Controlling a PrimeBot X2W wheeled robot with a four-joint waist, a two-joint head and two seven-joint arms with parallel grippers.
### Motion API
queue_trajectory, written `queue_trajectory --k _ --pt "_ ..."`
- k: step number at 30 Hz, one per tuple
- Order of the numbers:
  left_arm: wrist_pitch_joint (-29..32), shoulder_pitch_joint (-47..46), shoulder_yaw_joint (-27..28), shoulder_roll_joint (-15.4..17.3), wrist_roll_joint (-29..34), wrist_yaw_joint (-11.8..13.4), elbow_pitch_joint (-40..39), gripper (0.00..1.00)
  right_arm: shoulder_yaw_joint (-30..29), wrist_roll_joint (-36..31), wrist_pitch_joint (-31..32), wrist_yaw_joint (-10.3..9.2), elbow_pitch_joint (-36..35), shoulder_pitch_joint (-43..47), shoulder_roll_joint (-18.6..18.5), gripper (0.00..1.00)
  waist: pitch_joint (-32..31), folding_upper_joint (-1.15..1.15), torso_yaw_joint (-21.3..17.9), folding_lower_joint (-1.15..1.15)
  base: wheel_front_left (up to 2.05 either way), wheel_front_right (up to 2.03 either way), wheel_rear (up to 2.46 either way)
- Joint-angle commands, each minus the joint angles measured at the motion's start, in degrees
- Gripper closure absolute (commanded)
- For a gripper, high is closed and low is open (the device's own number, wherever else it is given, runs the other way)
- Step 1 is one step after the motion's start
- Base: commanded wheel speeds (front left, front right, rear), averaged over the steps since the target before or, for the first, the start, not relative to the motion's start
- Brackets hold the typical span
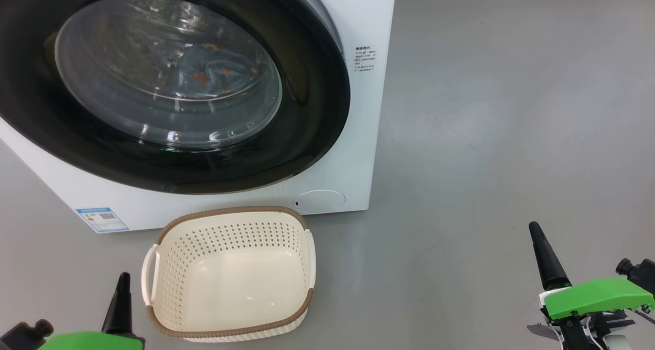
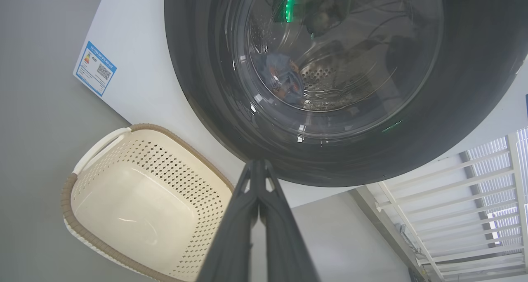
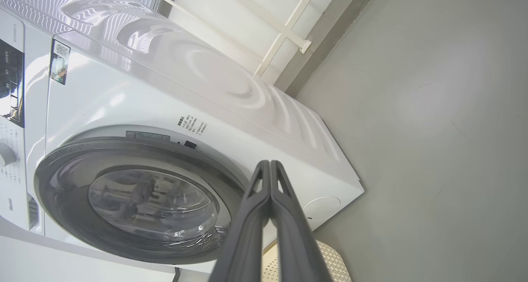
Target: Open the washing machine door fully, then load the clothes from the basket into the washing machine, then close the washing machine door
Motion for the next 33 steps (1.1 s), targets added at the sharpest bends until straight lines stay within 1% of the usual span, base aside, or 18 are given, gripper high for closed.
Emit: queue_trajectory --k 1,33 --pt "0.40 -2.19 1.37 0.76 -1.50 -0.11 -1.06 1.00 0.16 1.29 0.36 0.05 -1.68 0.21 -0.12 1.00 -0.09 0.00 0.03 0.00 0.00 0.00 0.00" --pt "5.81 -3.21 2.03 -0.39 -20.07 -0.14 -0.34 1.00 -3.34 16.19 5.81 0.07 -2.86 1.16 3.00 1.00 -2.32 0.00 0.62 0.00 0.00 0.00 0.00"
